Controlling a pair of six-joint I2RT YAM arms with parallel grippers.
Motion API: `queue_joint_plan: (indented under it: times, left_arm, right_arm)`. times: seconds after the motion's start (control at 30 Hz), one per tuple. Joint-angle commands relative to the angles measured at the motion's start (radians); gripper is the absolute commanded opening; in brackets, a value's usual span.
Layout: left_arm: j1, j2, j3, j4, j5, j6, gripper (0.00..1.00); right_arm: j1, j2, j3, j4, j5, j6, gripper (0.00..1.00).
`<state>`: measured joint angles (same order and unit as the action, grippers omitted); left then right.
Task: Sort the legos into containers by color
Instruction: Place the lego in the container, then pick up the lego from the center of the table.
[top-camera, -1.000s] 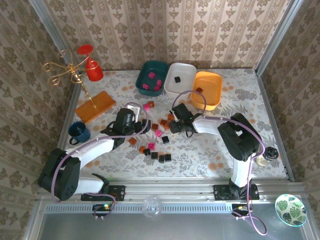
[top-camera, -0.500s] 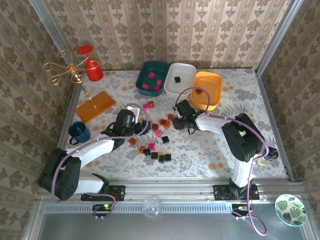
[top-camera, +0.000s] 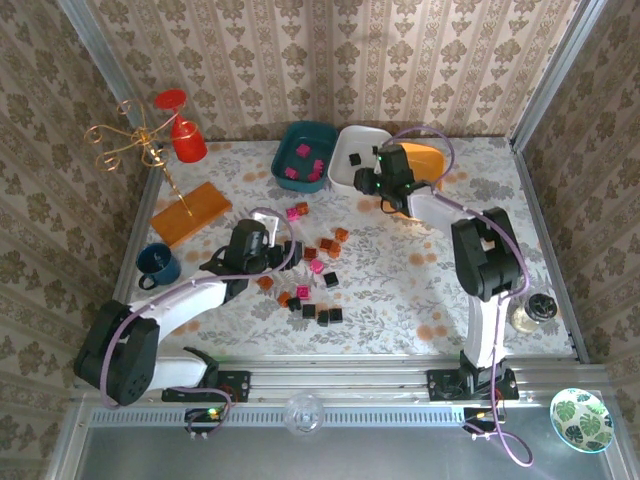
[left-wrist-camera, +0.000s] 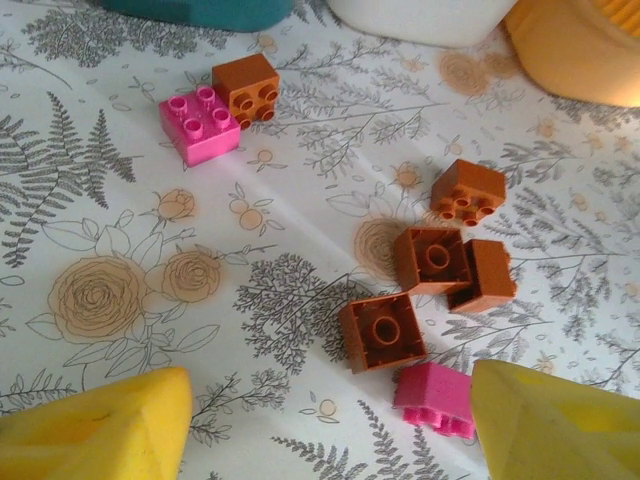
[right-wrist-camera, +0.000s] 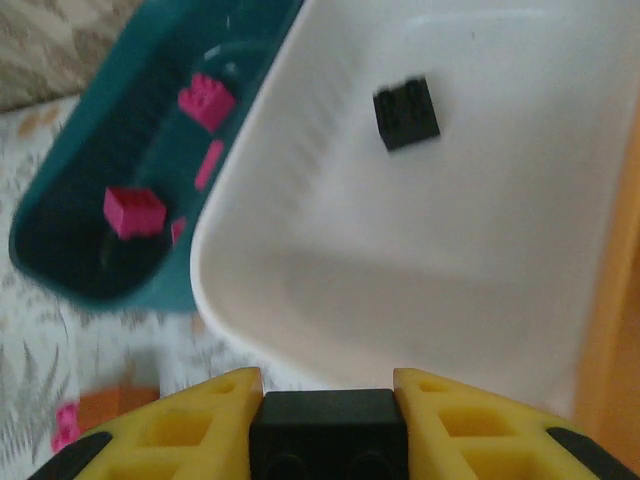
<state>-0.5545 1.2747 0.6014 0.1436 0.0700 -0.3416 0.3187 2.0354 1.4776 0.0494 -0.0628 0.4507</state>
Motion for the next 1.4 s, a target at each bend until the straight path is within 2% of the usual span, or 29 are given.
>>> queue_joint_plan:
  times: [0.0, 0.07, 0.13, 0.2, 0.27, 0.33, 0.43, 0.53, 0.67, 0.77, 0.97, 1.17, 1.37]
  left_arm:
    - [0.004, -0.032, -0.013, 0.014, 0.028, -0.032, 0.75]
    - [0.002, -0.032, -0.011, 0.012, 0.038, -0.038, 0.75]
    - [-0.001, -0.033, -0.011, 0.006, 0.045, -0.039, 0.75]
    - [-0.002, -0.039, -0.014, -0.009, 0.043, -0.034, 0.75]
    - [-0.002, -0.051, -0.019, -0.025, 0.034, -0.031, 0.76]
    - [-0.001, -0.069, -0.026, -0.035, 0.027, -0.026, 0.77]
    - [0.007, -0.095, -0.045, -0.042, 0.026, -0.034, 0.78]
    - [0.029, -0.111, -0.061, -0.039, 0.099, -0.074, 0.78]
    - [0.063, -0.121, -0.073, -0.029, 0.246, -0.131, 0.78]
    - [0.057, -0.106, -0.035, -0.098, 0.234, -0.098, 0.78]
    - [0.004, -0.051, 0.06, -0.143, 0.211, -0.03, 0.78]
    - [-0.043, -0.032, 0.035, -0.114, 0.132, 0.019, 0.78]
    - [-0.056, -0.041, 0.008, -0.111, 0.109, 0.032, 0.78]
  right_arm:
    - [-0.014, 0.114, 0.156, -0.016, -0.002, 0.065, 0.37]
    - [-0.025, 0.184, 0.261, -0.062, 0.005, 0.072, 0.41]
    - [-0.037, 0.225, 0.337, -0.093, -0.023, 0.085, 0.52]
    - [-0.041, 0.223, 0.384, -0.118, -0.069, 0.074, 0.65]
    - [-0.034, 0.176, 0.376, -0.138, -0.092, 0.037, 0.72]
    - [-0.015, 0.093, 0.312, -0.144, -0.094, -0.007, 0.76]
    - [0.024, -0.067, 0.123, -0.131, -0.092, -0.081, 0.79]
    - [0.086, -0.223, -0.097, -0.134, -0.045, -0.153, 0.81]
    - [0.177, -0.346, -0.301, -0.174, 0.054, -0.202, 0.82]
    - [0.217, -0.349, -0.345, -0.207, 0.086, -0.23, 0.82]
    - [0.22, -0.225, -0.264, -0.26, 0.07, -0.301, 0.71]
    - [0.217, -0.058, -0.121, -0.334, 0.05, -0.34, 0.68]
    - [0.194, 0.018, -0.049, -0.375, 0.048, -0.341, 0.59]
